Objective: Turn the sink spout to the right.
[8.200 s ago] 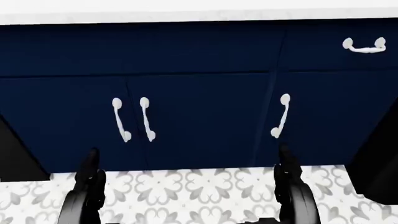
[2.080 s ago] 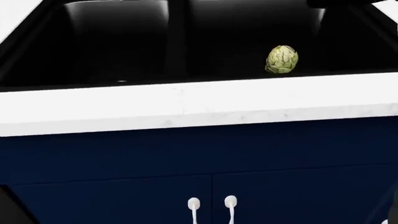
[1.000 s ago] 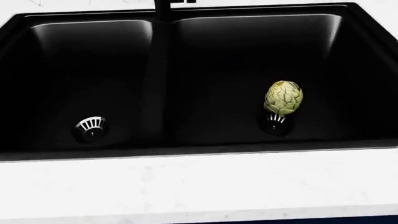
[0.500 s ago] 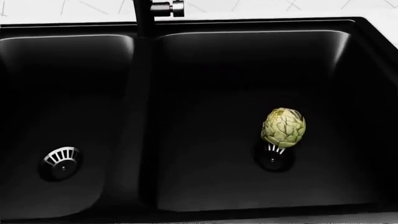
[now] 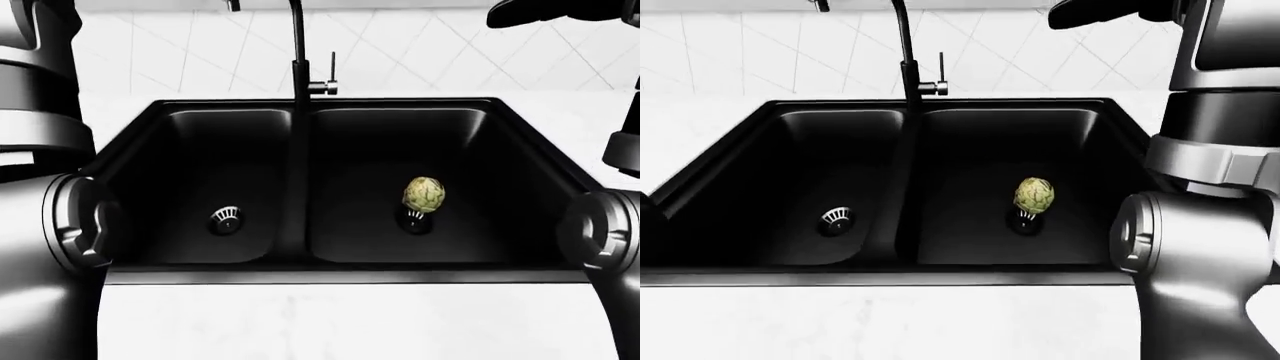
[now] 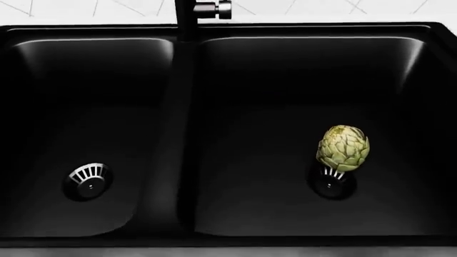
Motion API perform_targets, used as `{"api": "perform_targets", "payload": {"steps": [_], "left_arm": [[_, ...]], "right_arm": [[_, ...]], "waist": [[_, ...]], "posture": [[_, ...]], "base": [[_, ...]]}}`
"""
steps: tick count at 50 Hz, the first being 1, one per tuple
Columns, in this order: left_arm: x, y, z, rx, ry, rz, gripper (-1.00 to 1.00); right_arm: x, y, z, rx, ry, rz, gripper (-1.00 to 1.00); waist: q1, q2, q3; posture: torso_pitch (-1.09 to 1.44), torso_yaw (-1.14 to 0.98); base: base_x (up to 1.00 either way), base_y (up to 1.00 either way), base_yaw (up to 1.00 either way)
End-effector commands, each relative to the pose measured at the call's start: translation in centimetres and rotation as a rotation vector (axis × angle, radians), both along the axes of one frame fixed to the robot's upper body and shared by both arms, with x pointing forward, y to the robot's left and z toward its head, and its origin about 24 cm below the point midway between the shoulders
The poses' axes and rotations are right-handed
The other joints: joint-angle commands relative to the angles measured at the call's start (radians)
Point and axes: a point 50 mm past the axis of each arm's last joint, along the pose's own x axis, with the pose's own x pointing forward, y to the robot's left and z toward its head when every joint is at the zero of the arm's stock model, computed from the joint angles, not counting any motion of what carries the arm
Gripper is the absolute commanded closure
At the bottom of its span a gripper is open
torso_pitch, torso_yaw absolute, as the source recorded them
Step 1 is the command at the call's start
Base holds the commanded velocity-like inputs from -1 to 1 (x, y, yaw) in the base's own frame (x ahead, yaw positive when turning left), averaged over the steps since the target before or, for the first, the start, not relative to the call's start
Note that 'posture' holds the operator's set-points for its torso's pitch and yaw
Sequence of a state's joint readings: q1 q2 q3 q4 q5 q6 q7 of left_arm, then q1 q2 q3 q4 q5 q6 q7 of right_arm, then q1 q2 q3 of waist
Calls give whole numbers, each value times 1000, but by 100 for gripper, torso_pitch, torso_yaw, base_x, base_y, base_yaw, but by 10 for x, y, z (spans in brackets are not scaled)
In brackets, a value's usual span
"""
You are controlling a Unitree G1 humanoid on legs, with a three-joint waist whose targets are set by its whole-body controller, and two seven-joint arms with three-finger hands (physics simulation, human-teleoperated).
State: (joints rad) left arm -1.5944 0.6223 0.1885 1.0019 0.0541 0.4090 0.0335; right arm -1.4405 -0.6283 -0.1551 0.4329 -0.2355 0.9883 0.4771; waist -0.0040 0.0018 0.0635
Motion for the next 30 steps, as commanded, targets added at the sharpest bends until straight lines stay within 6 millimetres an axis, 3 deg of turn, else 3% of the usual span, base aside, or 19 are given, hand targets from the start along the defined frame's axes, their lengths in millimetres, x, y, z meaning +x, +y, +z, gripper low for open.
{"api": "perform_targets", "payload": {"steps": [1,9,19,23,30], "left_arm": [[-10,-2,23,15,-86,-4,-100],[-8,-5,23,22,-82,-7,-100],[-4,-10,18,16,-65,-23,-100],[2,-18,12,17,-43,-50,-100],[18,-41,-6,15,11,-96,-100]], "right_arm": [[-10,2,21,-23,-91,5,-100],[-9,2,21,-24,-76,6,-100],[-8,3,21,-22,-67,10,-100],[-9,4,22,-23,-70,10,-100],[-10,4,24,-21,-75,11,-100]], "waist": [[0,-1,-34],[-2,4,-69],[3,0,-134],[6,-2,-156],[13,-10,-172]], "posture": [[-4,0],[-12,0],[-22,0],[-25,0],[-25,0]], "base": [[0,0,0],[0,0,0],[0,0,0],[0,0,0],[0,0,0]]}}
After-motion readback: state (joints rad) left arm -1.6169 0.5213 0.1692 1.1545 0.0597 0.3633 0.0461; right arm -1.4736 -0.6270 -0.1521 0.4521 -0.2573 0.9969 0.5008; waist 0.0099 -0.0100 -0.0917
